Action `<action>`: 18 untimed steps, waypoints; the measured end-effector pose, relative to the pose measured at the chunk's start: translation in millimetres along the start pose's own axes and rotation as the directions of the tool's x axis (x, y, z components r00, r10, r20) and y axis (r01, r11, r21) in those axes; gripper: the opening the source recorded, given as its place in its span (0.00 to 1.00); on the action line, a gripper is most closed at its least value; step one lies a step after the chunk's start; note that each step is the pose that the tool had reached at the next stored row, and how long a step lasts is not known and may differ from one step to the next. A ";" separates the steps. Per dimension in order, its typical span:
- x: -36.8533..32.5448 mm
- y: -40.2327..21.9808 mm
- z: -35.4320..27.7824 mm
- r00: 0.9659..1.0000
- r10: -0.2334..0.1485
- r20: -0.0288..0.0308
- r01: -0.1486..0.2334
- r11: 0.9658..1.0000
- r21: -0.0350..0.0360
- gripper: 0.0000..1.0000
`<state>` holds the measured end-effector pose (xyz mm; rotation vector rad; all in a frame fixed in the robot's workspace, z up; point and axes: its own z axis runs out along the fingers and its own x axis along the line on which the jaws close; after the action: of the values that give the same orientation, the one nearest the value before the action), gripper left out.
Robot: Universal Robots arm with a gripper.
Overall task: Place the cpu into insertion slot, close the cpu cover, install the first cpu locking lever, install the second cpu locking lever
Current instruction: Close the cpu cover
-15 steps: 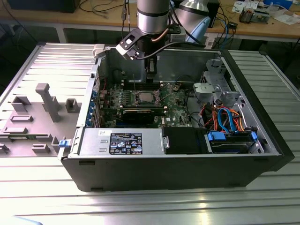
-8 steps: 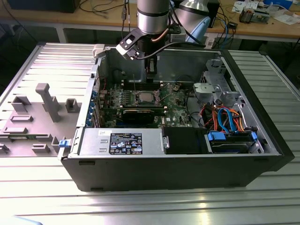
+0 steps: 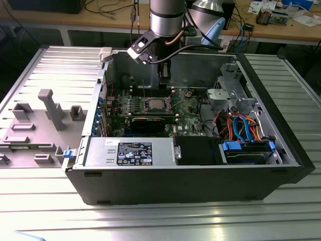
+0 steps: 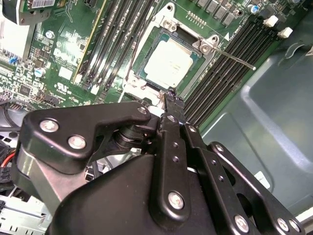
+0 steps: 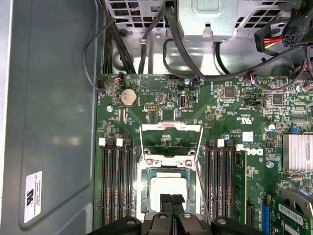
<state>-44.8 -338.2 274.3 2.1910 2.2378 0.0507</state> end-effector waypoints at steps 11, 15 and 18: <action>-0.1 2.7 0.1 1.000 0.000 0.000 0.000 1.000 0.000 0.11; -0.1 3.6 0.1 1.000 0.000 0.000 0.000 1.000 0.000 0.11; -0.1 4.7 0.1 1.000 0.000 0.000 0.000 1.000 0.000 0.11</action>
<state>-40.2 -338.2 274.3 2.1908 2.2380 0.0508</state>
